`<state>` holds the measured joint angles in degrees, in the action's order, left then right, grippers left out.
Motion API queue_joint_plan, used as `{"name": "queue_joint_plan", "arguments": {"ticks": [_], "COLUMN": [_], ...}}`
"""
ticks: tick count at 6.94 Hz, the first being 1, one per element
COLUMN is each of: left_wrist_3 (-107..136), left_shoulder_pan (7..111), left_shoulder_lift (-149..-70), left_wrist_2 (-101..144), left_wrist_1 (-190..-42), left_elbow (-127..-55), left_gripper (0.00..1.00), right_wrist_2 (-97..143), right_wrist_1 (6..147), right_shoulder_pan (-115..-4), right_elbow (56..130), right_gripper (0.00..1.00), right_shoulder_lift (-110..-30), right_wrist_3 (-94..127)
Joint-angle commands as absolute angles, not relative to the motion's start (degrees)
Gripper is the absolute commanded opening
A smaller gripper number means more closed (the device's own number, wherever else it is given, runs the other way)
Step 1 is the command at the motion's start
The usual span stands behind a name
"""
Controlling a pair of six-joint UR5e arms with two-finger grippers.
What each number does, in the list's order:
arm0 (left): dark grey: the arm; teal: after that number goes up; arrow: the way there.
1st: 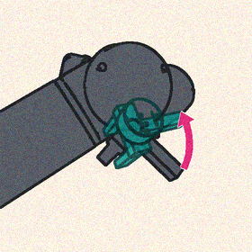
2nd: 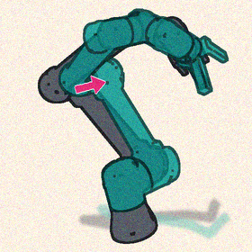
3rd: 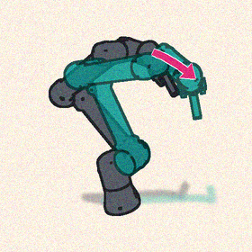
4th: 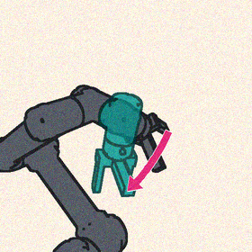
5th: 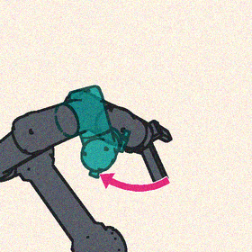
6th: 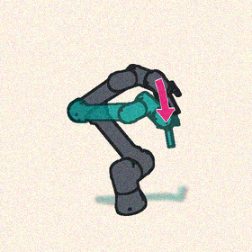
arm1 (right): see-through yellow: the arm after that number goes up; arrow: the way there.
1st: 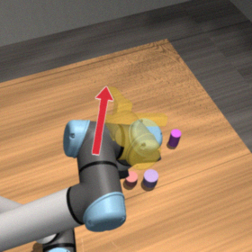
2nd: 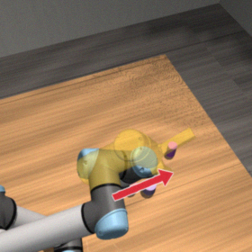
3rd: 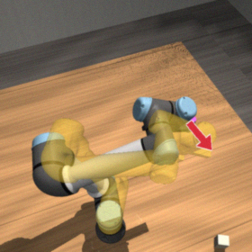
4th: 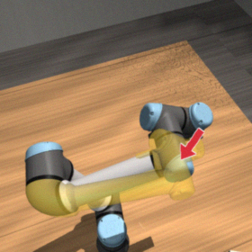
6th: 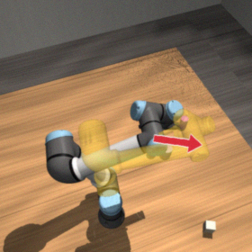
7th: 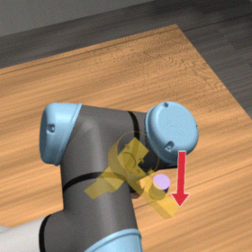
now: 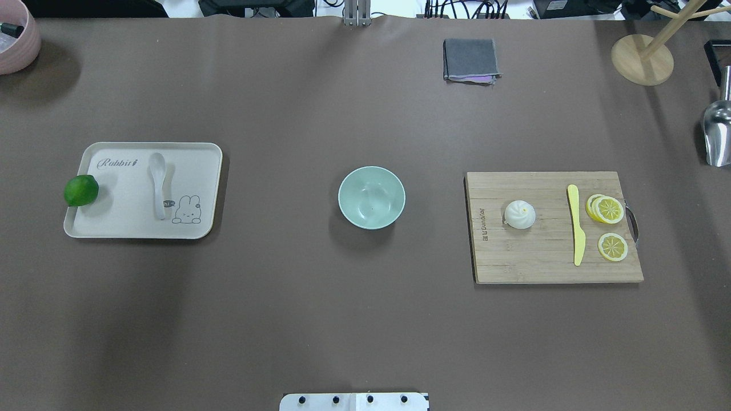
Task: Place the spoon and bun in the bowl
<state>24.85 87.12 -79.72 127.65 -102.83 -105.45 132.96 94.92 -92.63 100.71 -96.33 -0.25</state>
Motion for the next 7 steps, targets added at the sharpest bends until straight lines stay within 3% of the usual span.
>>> {"name": "queue_joint_plan", "arguments": {"ticks": [1,7], "left_wrist_3": [24.87,24.79], "left_shoulder_pan": [87.10,87.10], "left_shoulder_lift": [-79.72,-80.24], "left_wrist_2": [127.62,127.71], "left_wrist_1": [-102.83,-103.01], "left_elbow": [-105.29,-103.98], "left_gripper": [0.98,0.98], "right_wrist_2": [132.89,132.63], "right_wrist_1": [94.92,94.83], "right_shoulder_pan": [-92.64,-92.55], "right_elbow": [100.81,100.55], "right_gripper": [1.00,1.00], "right_shoulder_lift": [-96.33,-96.07], "right_wrist_3": [-0.18,-0.17]}}
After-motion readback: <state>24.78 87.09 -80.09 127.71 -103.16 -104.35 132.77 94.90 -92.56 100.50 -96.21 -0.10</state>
